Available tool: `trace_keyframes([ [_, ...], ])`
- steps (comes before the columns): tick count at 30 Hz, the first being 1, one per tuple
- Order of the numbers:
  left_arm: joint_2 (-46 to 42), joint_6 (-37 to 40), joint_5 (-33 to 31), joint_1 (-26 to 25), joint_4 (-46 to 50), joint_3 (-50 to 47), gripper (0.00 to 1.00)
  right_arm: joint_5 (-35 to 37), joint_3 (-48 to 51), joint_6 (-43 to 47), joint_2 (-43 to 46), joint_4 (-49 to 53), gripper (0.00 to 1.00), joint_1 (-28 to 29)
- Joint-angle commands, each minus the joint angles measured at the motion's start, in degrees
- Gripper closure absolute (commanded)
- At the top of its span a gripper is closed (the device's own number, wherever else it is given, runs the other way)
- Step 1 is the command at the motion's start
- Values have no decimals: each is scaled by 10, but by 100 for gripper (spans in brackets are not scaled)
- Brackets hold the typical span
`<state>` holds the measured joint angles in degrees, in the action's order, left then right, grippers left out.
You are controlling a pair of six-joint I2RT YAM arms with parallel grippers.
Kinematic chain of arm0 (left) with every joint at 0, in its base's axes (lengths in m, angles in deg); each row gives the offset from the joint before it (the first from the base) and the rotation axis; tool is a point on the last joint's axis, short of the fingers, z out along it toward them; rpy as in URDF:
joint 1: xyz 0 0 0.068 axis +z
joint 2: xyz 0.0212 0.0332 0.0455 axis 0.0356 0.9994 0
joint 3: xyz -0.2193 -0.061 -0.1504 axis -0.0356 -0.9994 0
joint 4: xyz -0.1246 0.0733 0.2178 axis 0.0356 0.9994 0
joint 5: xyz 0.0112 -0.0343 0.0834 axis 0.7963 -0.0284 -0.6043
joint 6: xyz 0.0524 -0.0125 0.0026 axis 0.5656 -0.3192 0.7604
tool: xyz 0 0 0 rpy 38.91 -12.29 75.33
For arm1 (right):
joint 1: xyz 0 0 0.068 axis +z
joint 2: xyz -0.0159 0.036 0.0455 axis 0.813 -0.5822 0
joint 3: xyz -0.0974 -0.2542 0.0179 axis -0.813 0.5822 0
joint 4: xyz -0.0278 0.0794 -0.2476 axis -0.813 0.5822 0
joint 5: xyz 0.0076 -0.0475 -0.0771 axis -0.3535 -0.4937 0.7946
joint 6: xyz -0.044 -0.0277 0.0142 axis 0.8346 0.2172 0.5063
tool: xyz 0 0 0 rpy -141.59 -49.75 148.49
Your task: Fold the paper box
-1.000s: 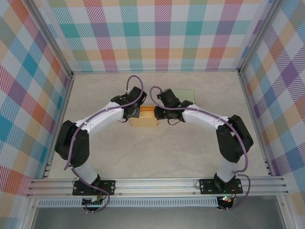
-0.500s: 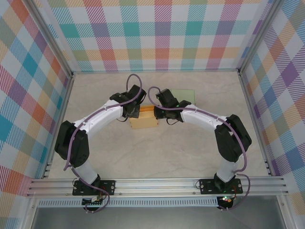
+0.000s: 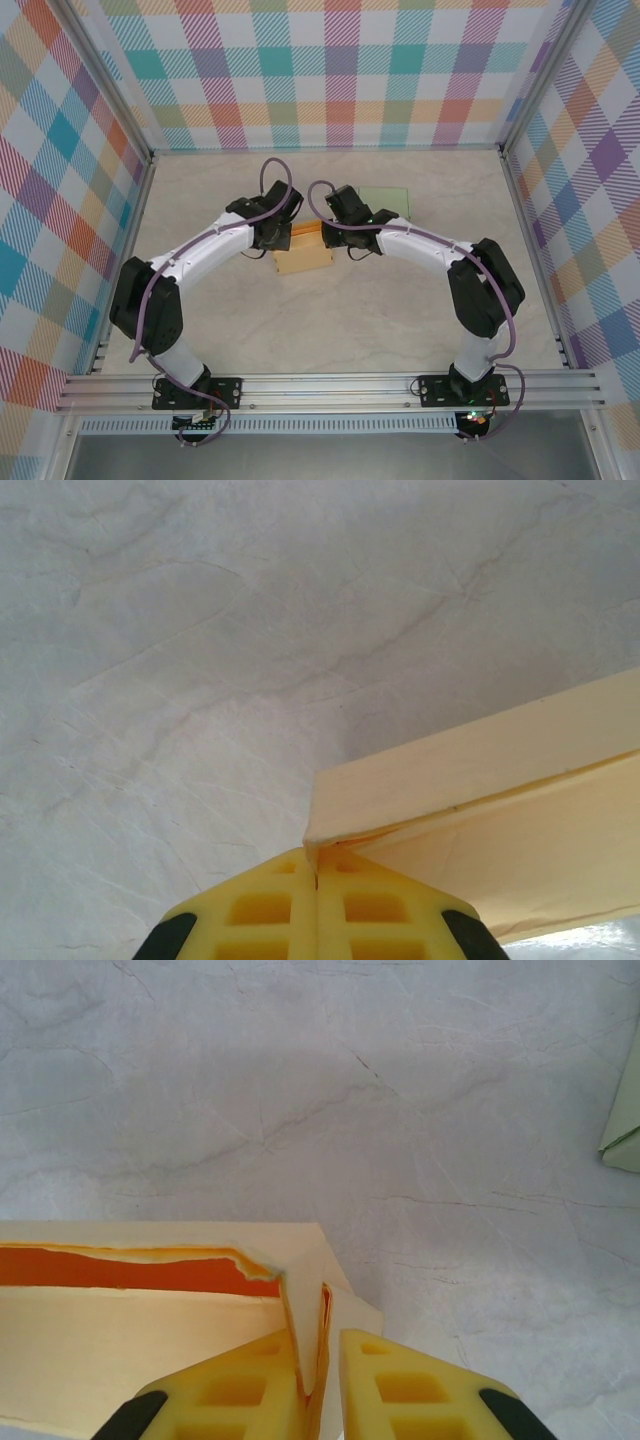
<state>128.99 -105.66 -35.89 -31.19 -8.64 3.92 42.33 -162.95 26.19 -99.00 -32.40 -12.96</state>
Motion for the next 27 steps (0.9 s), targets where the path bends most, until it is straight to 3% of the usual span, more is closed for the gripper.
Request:
trace_keyframes([
  [1, -23, -30, 39, -3, -37, -22, 100, -2, 21, 12, -45, 83, 83, 11],
  [12, -73, -104, 43, -3, -112, -94, 100, -1, 17, 13, -50, 79, 83, 14],
  [27, -120, -137, 45, -3, -136, -122, 100, 1, 13, 13, -57, 78, 83, 17],
])
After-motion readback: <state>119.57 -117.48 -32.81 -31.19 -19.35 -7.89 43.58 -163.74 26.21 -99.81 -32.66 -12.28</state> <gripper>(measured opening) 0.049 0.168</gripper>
